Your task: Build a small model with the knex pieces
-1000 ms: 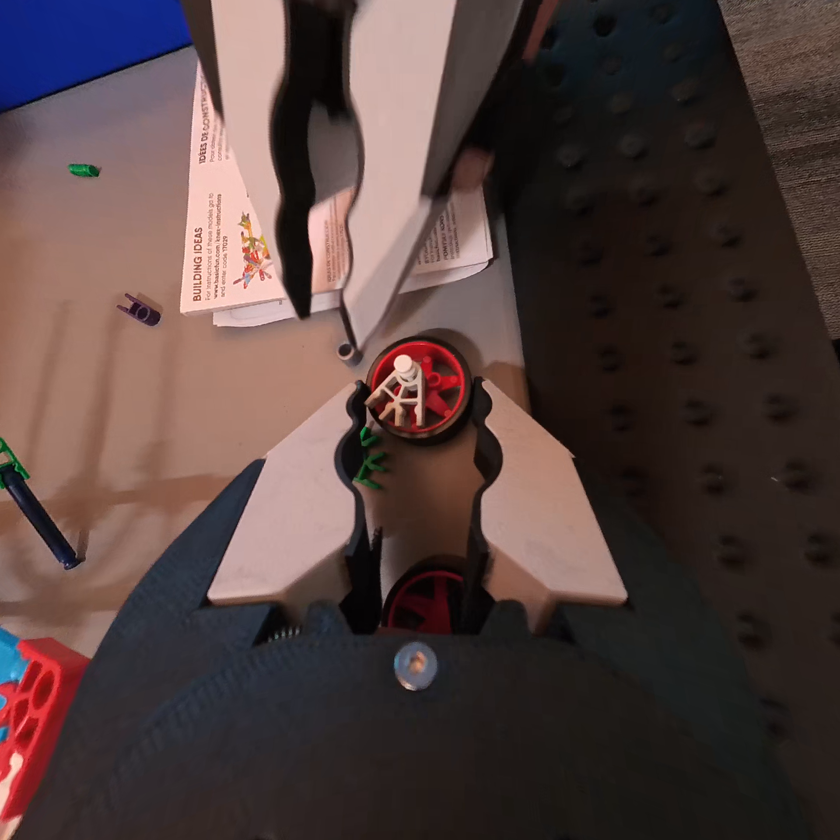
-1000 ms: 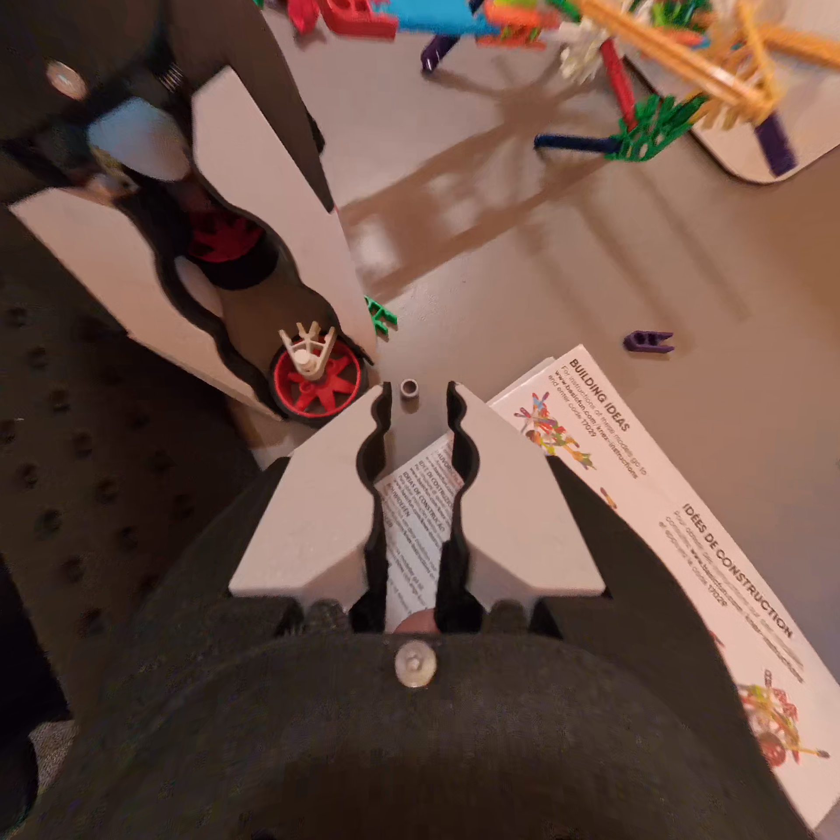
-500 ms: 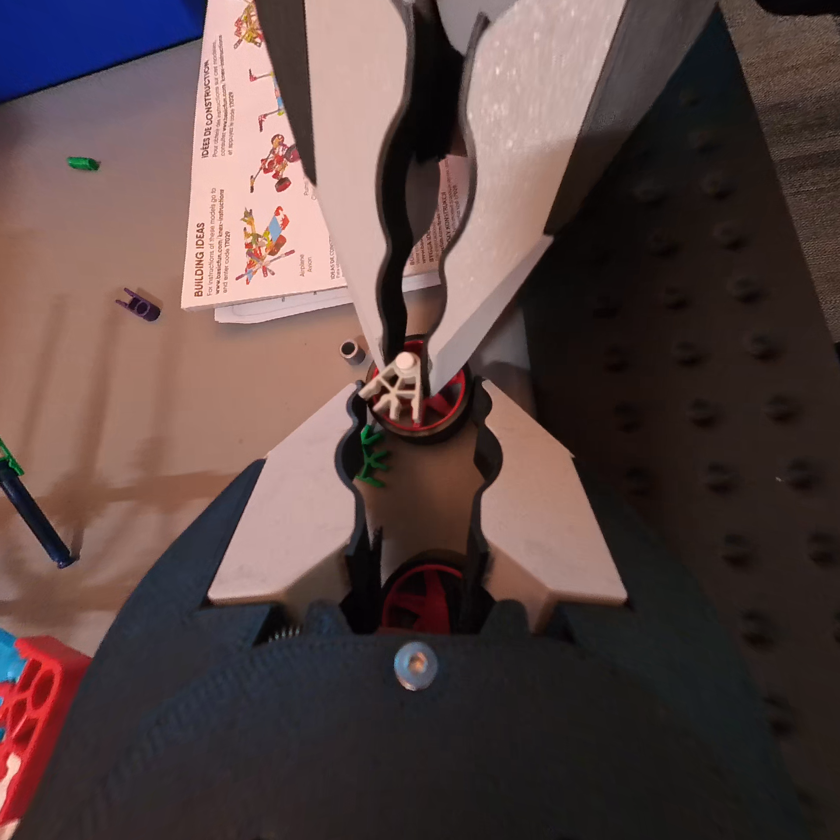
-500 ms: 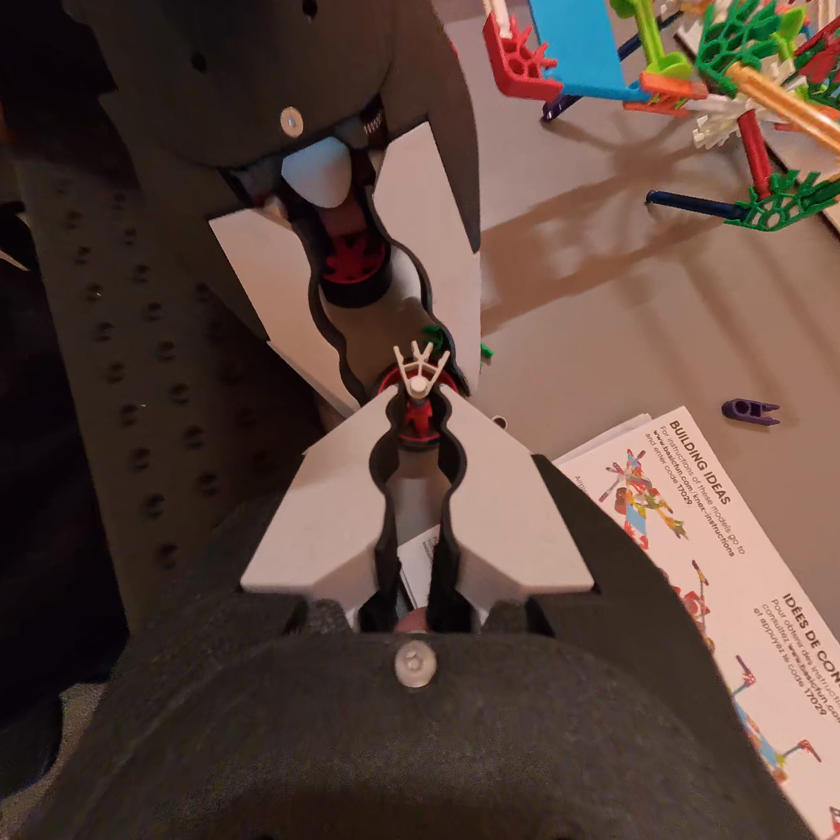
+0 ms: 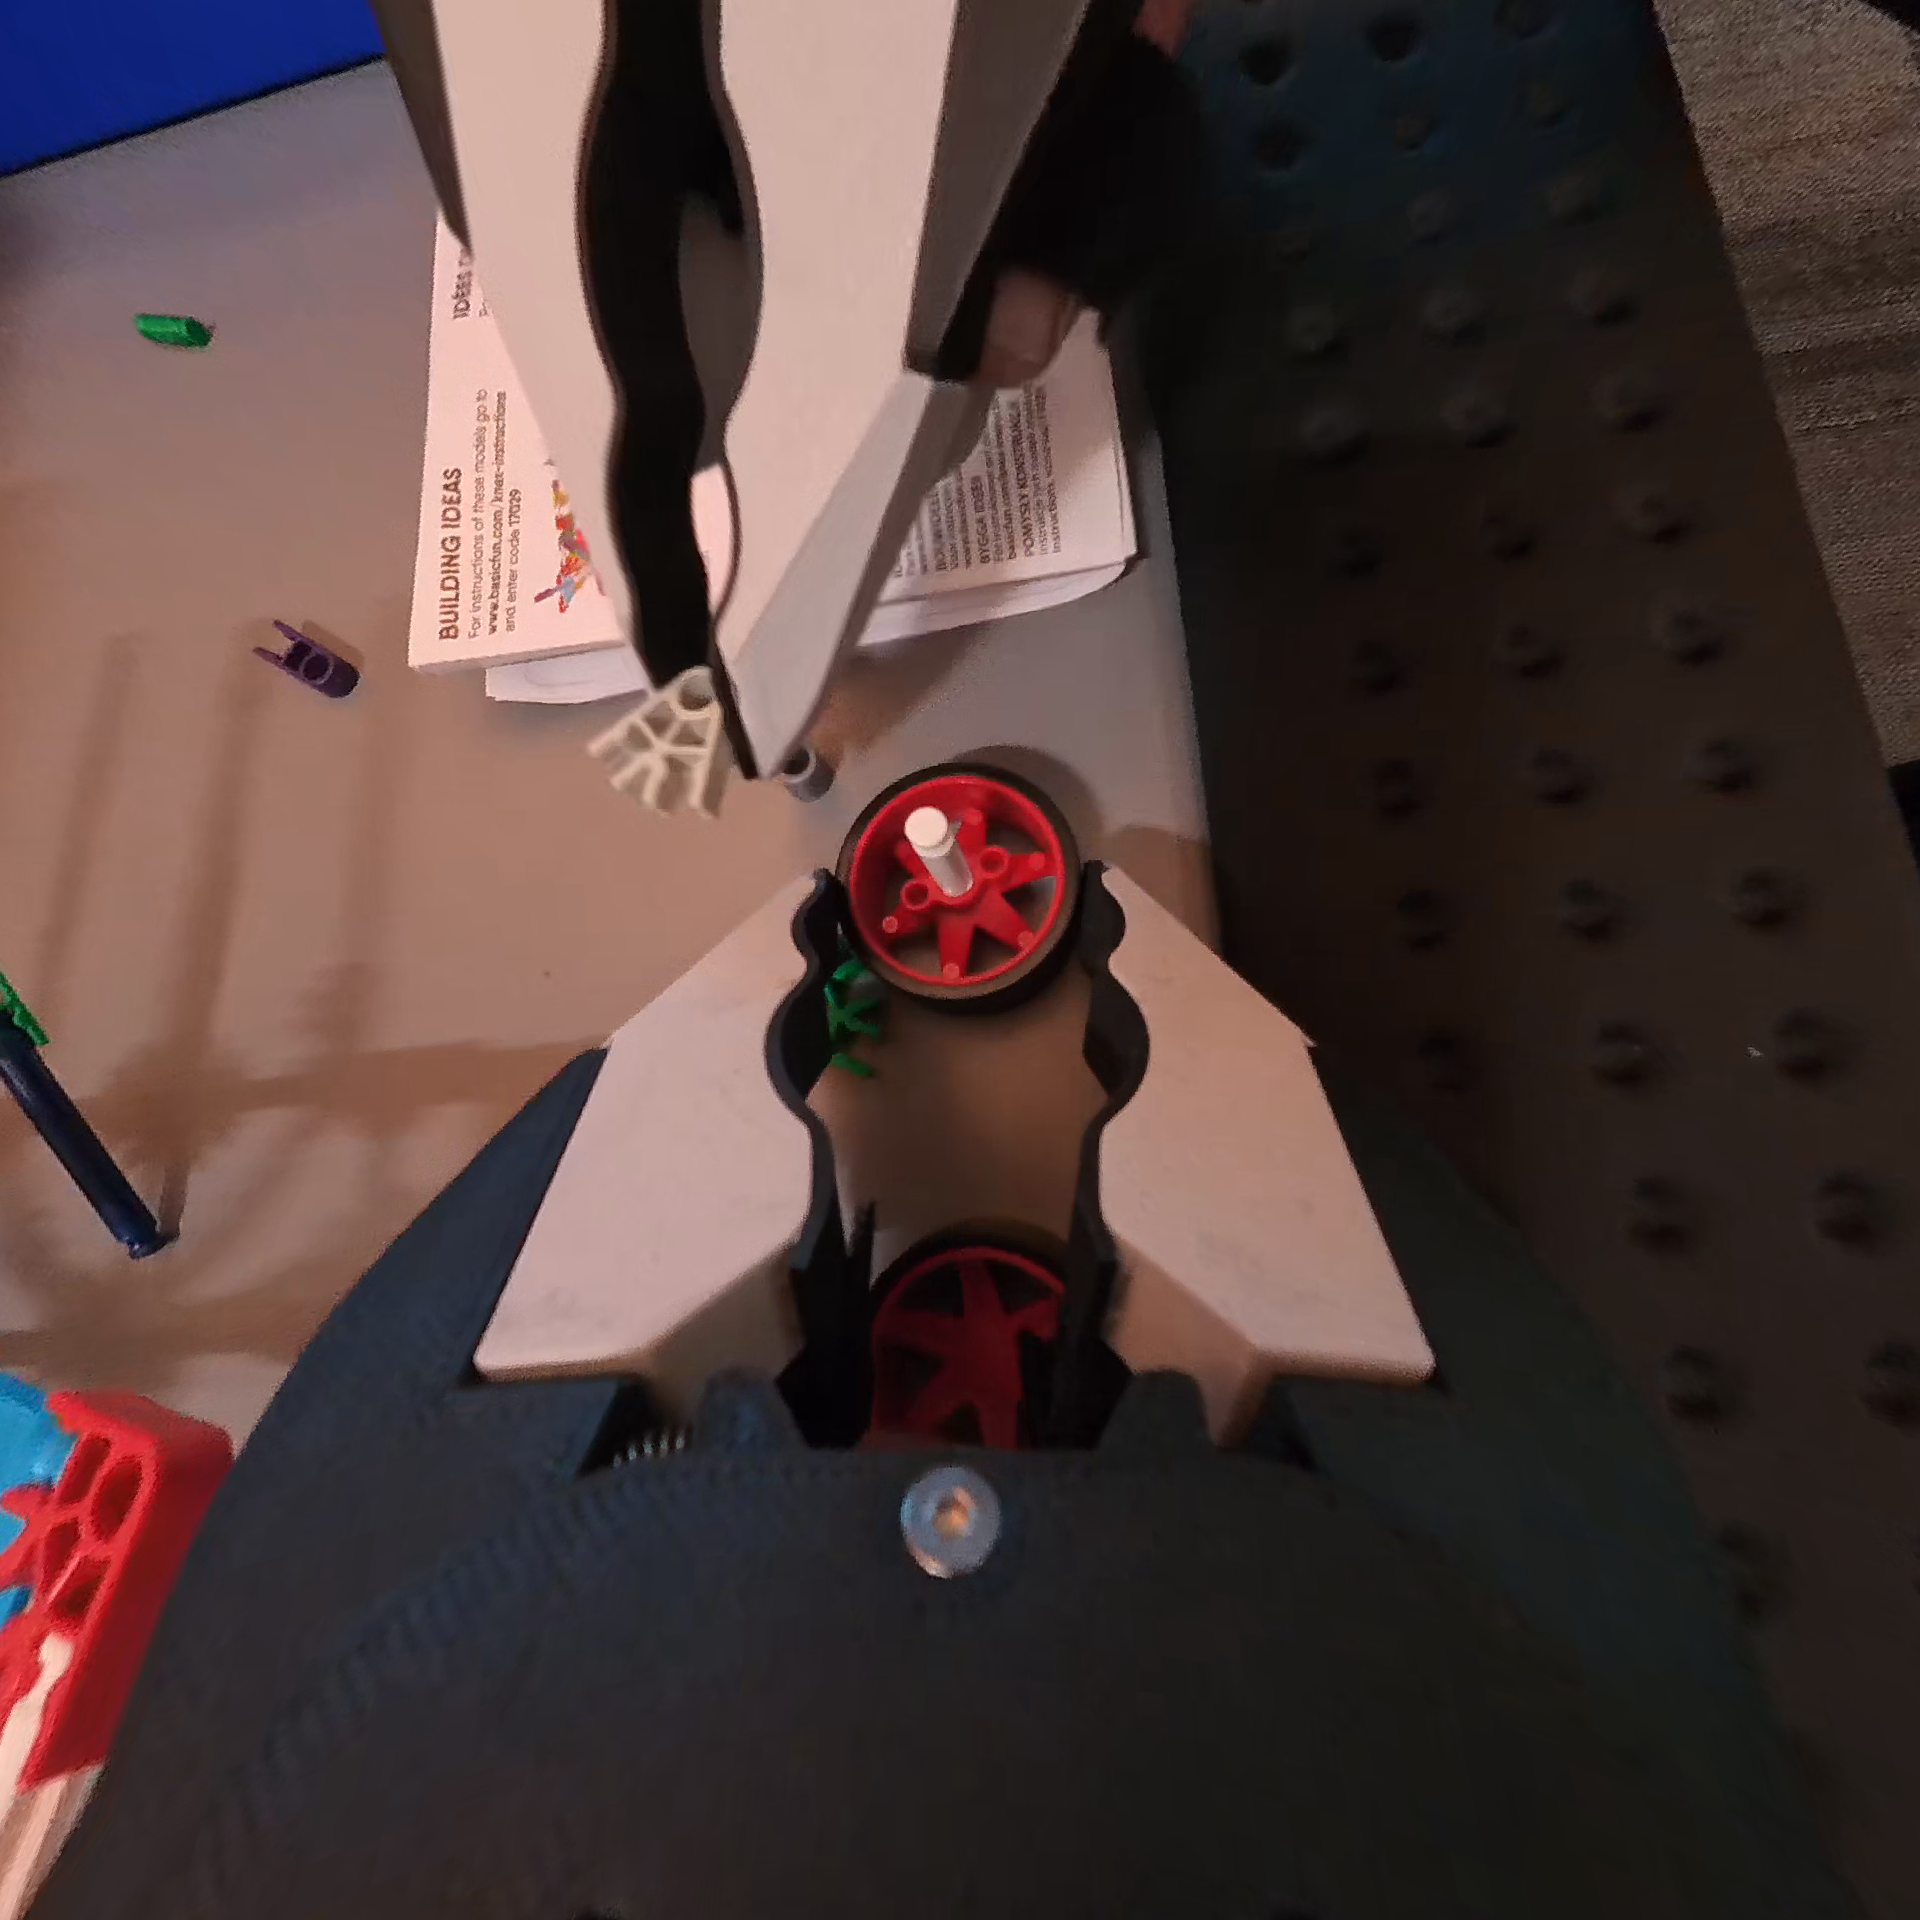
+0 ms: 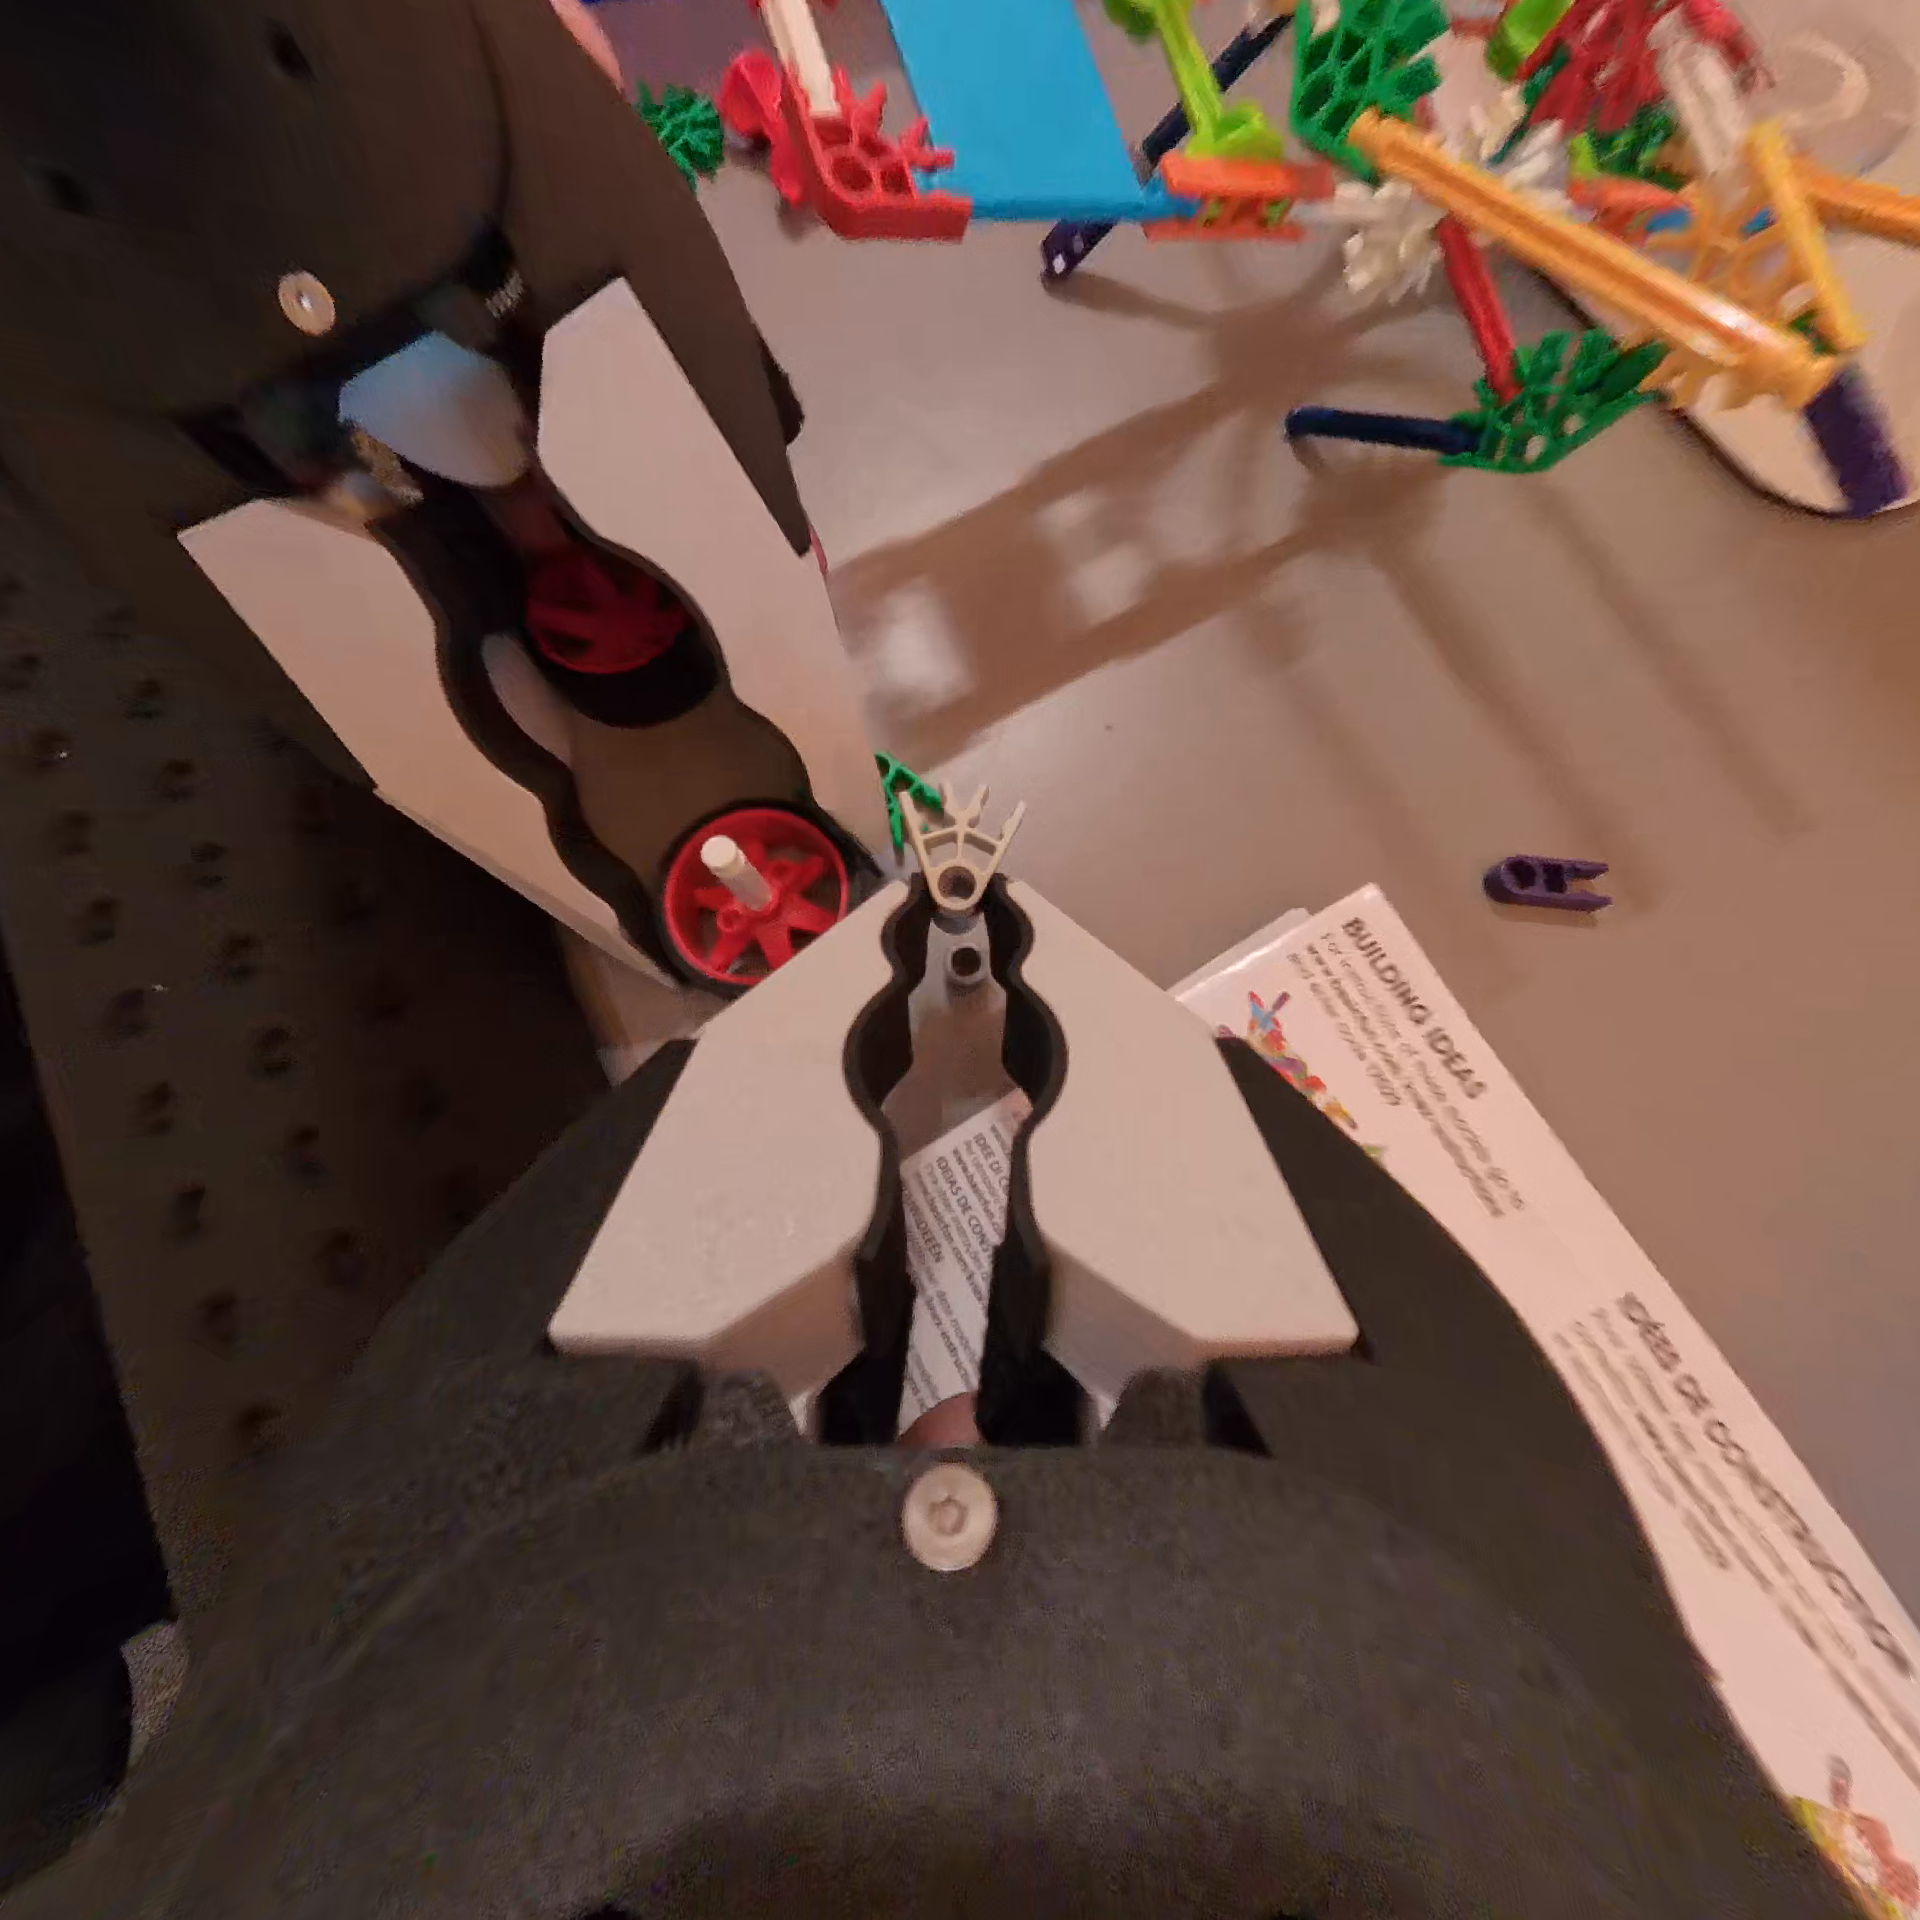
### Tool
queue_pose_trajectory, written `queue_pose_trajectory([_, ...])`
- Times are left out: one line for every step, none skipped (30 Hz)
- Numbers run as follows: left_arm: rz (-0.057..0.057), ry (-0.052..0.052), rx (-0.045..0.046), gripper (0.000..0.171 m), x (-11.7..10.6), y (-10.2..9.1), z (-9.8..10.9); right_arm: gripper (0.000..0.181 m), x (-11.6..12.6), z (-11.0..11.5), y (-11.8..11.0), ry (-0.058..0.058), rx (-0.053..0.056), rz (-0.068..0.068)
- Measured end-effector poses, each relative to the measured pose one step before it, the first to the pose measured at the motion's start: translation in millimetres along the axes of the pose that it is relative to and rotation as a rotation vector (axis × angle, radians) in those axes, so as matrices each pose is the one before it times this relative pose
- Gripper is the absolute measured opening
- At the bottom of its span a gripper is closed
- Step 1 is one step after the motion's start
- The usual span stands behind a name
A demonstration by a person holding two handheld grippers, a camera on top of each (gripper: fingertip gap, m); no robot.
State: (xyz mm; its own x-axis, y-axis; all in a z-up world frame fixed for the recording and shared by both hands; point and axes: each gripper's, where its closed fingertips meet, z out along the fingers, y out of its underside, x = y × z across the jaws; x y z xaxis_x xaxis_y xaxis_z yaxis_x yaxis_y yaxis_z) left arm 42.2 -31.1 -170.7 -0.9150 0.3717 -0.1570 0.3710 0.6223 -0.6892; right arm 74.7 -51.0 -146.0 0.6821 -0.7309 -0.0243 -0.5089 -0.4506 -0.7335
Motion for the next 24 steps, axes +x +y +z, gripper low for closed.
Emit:
queue_pose_trajectory([-0.0014,0.0015,-0.00084,0.044,-0.03,0.33,-0.19,0.008,-1.1,3.09,2.32,-0.0103,-0.017,-0.0002])
queue_pose_trajectory([-0.0003,0.0009,-0.00147,0.044,0.05,0.01,-0.04,0.008,2.62,3.1,2.49,0.013,-0.019,-0.0064])
queue_pose_trajectory([0.0002,0.0001,-0.00117,0.044,-0.03,0.1,-0.01,0.009,2.25,3.34,3.35,0.0105,-0.0261,-0.009])
queue_pose_trajectory([0.0014,-0.0003,-0.00262,0.044,0.07,0.29,-0.29,0.008,-0.26,2.75,1.85,-0.0036,-0.015,-0.0105])
queue_pose_trajectory([0.0007,-0.0025,-0.0047,0.045,-0.48,0.78,-0.85,0.008,0.07,1.68,0.19,-0.0018,-0.0037,-0.0051])
queue_pose_trajectory([0.0018,-0.0018,-0.00369,0.045,-0.59,1.0,-1.1,0.009,0.13,1.08,0.47,-0.0019,-0.005,-0.0019])
queue_pose_trajectory([0.0005,-0.0014,-0.00252,0.045,-0.6,1.22,-1.05,0.009,-0.33,0.97,1.26,-0.0024,-0.0088,-0.0093])
queue_pose_trajectory([-0.0032,-0.0023,-0.00293,0.046,-0.8,1.26,-1.13,0.009,0.69,0.36,0.17,0.0063,-0.0025,-0.0124])
queue_pose_trajectory([-0.0035,-0.0026,-0.00386,0.048,-0.84,1.32,-1.26,0.008,0.41,-0.13,-0.42,0.0041,0.0015,-0.0078])
queue_pose_trajectory([-0.0016,-0.0059,0.0008,0.05,-1.34,0.21,-2.05,0.008,-1.36,-0.15,0.17,-0.0071,-0.0006,-0.007])
queue_pose_trajectory([-0.0072,0.0011,0.0114,0.051,-0.48,-1.72,-2.86,0.009,-0.77,-0.17,-0.16,-0.0032,0.0028,-0.0075])
queue_pose_trajectory([-0.015,0.0124,0.01705,0.051,1.23,-2.79,-3.19,0.01,0.22,-0.08,0.2,0.0016,0.0005,-0.002])
queue_pose_trajectory([-0.0128,0.0099,0.01438,0.053,0.97,-2.5,-2.56,0.015,-1.55,0.49,1.75,-0.0084,-0.0088,-0.004])
queue_pose_trajectory([-0.0025,-0.0037,0.00457,0.054,-0.81,-0.86,-1.68,0.015,-0.68,0.39,1.21,-0.0001,-0.006,-0.012])
queue_pose_trajectory([0.0034,-0.0091,-0.00413,0.055,-1.48,0.63,-0.94,0.013,1.66,-0.3,-0.49,0.0133,0.0052,-0.0084])
queue_pose_trajectory([0.0048,-0.0059,-0.00571,0.055,-1.02,1.19,-0.41,0.013,-0.05,-0.55,-0.85,-0.0031,0.0053,0.0039])
queue_pose_trajectory([0.0029,-0.0008,-0.00619,0.054,-0.13,1.4,0.27,0.014,-1.57,-0.26,-0.21,-0.0124,0.001,0.0017])
queue_pose_trajectory([0.0043,-0.0013,-0.0088,0.053,0.06,1.86,0.78,0.015,-0.01,-0.15,0.25,0.0004,-0.0044,-0.006])
queue_pose_trajectory([0.0046,-0.0057,-0.01086,0.053,-0.66,2.0,0.91,0.018,0.75,-0.38,-0.52,0.0062,-0.0026,-0.0067])
queue_pose_trajectory([0.0029,-0.002,-0.00835,0.053,-0.02,1.5,0.82,0.018,0.16,-0.24,-1.76,0.0009,0.0034,-0.0023])
queue_pose_trajectory([0.002,0.0013,-0.0057,0.053,0.46,0.91,0.79,0.018,0.99,0.27,-1.72,0.0042,0.0014,-0.0001])
queue_pose_trajectory([0.0018,0.0016,-0.00363,0.053,0.5,0.48,0.66,0.019,1.72,1.07,-0.24,0.0084,-0.008,-0.0005])
queue_pose_trajectory([0.0028,0.0015,-0.00571,0.053,0.47,0.96,0.59,0.019,0.71,1.92,0.95,0.002,-0.015,-0.0038])
queue_pose_trajectory([0.004,-0.0014,-0.00507,0.053,0.09,0.83,0.51,0.017,0.07,2.18,-0.05,0.0002,-0.0073,-0.0065])
